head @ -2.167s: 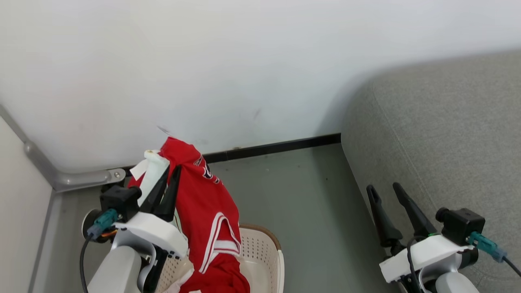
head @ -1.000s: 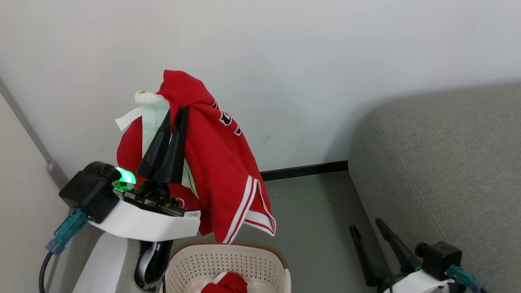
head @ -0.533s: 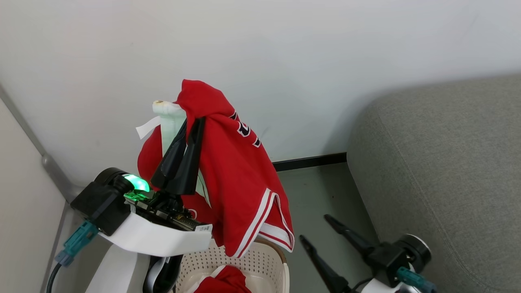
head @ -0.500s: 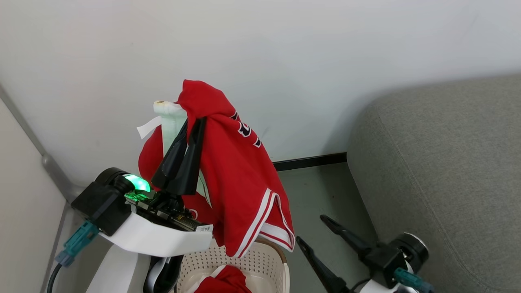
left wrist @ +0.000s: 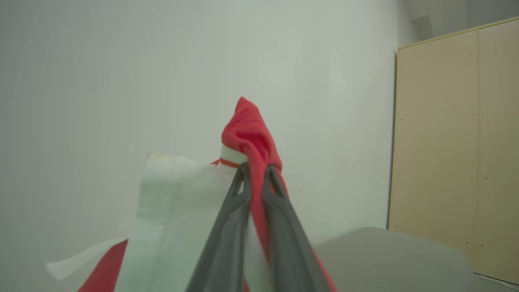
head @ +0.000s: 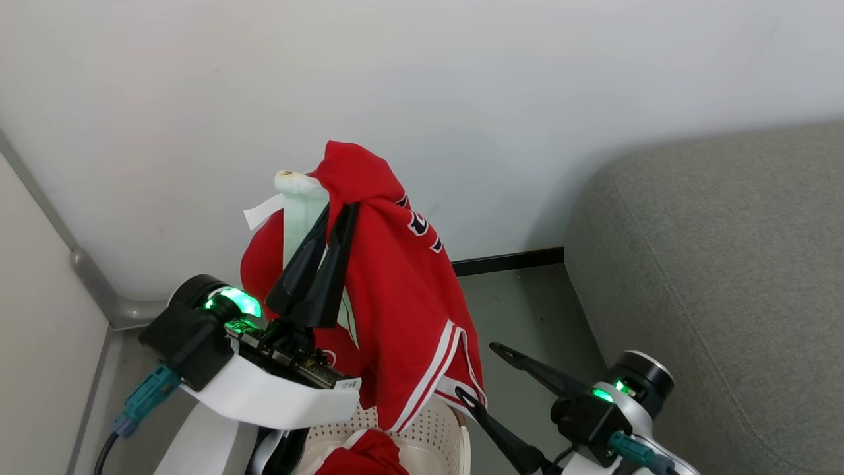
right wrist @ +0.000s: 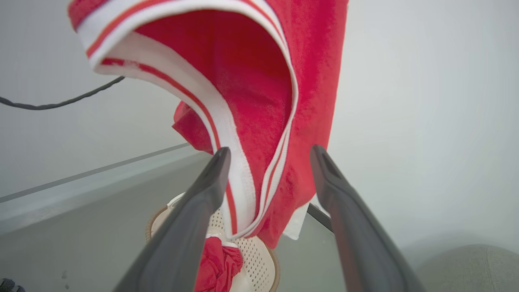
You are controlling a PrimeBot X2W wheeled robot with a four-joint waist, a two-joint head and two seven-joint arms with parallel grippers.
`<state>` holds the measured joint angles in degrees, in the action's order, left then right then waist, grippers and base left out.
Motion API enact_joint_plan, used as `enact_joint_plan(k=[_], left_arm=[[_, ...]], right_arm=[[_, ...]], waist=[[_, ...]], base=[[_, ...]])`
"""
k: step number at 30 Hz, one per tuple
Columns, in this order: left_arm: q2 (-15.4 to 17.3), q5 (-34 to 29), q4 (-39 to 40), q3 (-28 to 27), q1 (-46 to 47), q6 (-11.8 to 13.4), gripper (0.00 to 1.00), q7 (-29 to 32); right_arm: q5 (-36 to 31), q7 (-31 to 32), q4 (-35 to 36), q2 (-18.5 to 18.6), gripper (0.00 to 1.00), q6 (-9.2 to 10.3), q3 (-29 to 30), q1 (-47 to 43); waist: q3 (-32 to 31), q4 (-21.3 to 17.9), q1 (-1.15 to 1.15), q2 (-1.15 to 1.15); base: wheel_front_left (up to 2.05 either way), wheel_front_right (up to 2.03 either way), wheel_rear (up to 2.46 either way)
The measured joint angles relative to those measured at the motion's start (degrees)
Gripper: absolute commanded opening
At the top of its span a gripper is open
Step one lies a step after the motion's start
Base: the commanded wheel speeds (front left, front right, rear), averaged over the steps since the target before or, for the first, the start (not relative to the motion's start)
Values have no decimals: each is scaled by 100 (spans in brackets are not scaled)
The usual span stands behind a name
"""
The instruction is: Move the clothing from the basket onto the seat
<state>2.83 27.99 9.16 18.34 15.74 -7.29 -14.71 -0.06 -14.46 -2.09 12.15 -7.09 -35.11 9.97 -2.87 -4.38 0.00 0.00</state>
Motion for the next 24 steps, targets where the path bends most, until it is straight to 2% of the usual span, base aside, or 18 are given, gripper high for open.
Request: enact_joint_plan(k=[6, 11, 24], left_arm=[[71, -10, 36, 145, -1, 0, 0, 0], [104, -10, 51, 332, -1, 0, 0, 0], [129, 18, -16, 277, -115, 0, 0, 0]], right_arm=[[14, 0, -24, 44, 100, 1, -124, 247], [87, 0, -78, 179, 100, 0, -586, 473], [1384, -1, 378, 415, 100, 0, -526, 583]], waist=[[-5, 19, 0, 0], [-7, 46, 0, 0], [-66, 144, 0, 0]], base=[[0, 0, 0], [0, 0, 0], [0, 0, 0]])
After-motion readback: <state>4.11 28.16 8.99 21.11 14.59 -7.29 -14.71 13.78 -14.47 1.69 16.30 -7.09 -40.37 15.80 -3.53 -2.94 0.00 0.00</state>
